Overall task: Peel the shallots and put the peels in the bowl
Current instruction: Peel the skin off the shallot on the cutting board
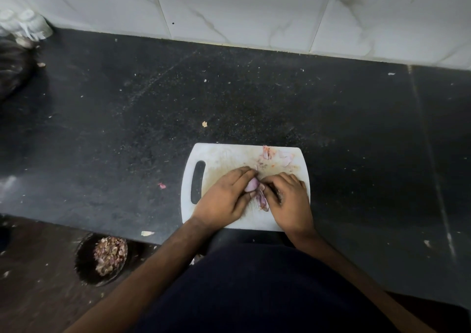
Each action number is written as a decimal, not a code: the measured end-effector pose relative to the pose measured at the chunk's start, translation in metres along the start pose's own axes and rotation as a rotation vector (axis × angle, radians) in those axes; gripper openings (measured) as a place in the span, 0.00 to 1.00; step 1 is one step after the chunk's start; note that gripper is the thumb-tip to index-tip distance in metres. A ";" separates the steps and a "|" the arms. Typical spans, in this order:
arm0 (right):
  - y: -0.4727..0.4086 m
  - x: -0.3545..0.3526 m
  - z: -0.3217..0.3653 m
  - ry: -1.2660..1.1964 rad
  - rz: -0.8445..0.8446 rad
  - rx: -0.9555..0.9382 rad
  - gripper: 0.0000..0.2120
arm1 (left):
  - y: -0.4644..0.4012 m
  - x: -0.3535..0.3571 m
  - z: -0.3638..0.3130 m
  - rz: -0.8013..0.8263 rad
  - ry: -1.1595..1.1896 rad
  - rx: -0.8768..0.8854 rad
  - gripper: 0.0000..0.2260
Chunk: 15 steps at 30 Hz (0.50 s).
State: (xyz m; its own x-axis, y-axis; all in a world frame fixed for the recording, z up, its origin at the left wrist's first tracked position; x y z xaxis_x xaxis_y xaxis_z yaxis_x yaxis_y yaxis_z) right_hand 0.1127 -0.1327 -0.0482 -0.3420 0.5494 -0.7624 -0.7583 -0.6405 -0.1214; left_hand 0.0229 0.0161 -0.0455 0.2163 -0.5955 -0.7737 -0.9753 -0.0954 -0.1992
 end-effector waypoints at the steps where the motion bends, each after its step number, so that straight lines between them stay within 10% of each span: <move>1: 0.000 -0.001 -0.001 -0.044 -0.021 0.001 0.02 | 0.000 0.000 0.000 -0.012 -0.032 0.002 0.20; 15: -0.001 -0.001 0.002 -0.145 -0.031 -0.022 0.02 | 0.004 -0.003 -0.002 -0.011 -0.174 -0.010 0.20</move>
State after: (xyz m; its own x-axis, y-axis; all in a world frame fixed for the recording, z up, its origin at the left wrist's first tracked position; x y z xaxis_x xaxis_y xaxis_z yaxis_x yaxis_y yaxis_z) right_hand 0.1130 -0.1315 -0.0456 -0.3962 0.6402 -0.6581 -0.7580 -0.6326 -0.1591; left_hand 0.0180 0.0158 -0.0432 0.2302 -0.4479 -0.8640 -0.9731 -0.1097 -0.2024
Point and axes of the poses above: each hand's wrist, its own y-axis away from the middle knuckle, its own x-axis out of the palm, z = x × y, the point moved 4 cm from there along -y, towards the middle knuckle, and after that the axes turned 1 degree about x, right-handed, at the moved point
